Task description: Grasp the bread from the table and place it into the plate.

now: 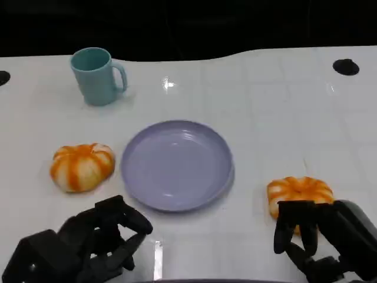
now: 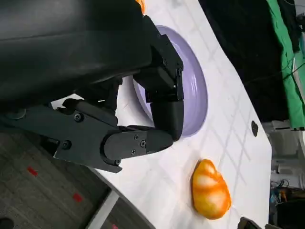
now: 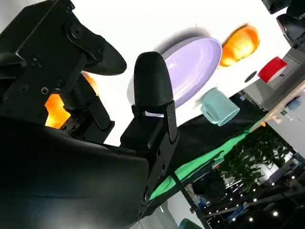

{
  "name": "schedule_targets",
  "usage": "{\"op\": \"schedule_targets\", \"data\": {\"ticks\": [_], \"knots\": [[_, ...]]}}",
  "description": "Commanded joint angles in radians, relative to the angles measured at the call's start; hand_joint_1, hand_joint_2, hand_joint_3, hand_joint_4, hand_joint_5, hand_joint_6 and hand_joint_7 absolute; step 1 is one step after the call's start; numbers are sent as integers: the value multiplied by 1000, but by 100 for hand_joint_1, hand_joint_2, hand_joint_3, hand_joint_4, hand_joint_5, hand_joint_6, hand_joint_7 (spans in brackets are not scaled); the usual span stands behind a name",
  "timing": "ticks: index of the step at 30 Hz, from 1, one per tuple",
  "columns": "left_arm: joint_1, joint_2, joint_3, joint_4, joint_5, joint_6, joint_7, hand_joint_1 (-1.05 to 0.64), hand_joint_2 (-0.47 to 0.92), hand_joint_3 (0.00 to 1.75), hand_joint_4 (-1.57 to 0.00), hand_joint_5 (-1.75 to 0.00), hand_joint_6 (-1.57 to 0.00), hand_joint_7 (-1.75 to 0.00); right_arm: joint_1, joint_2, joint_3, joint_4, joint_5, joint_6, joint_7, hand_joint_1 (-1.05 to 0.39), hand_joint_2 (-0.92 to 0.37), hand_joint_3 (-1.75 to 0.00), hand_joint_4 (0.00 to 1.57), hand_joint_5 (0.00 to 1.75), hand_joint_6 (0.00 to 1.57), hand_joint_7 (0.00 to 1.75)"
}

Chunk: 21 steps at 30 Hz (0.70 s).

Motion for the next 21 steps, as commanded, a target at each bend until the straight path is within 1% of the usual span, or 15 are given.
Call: {"op": "schedule_targets", "data": {"ticks": [1,10,13,16,18,20,21], "knots": [[-6,14,3,13,4,-16,-6,-37,92,46,-63,-175,-59,-135,-10,-9,-2,11,-6,-9,-12,-1,-18,-137,102,175,93,140],[-6,15,9,11,-6,-8,-10,-36,92,46,-63,-175,-58,-135,-8,-5,-4,6,3,-12,-8,2,-17,-139,100,174,94,137],[-2,16,10,9,-7,-6,-9,-36,92,46,-63,-175,-58,-135,-4,-4,-3,7,3,-19,-12,2,-16,-141,98,173,94,131],[5,18,9,0,-3,-2,-7,-36,92,46,-65,-175,-59,-135,2,-5,-5,0,3,-21,-11,0,-15,-141,97,170,95,123],[5,17,11,-1,-10,0,-11,-36,92,47,-65,-175,-59,-135,8,-4,-7,-14,6,-13,-8,-1,-17,-139,96,169,94,117],[4,18,11,-2,-7,-1,-10,-36,92,47,-64,-175,-58,-134,10,-2,-10,-23,-4,-11,-15,-2,-20,-132,89,162,92,104],[3,18,10,-1,-5,-3,-9,-37,92,46,-63,-175,-59,-134,10,0,-13,-27,-11,-11,-24,-2,-21,-130,88,155,91,97]]}}
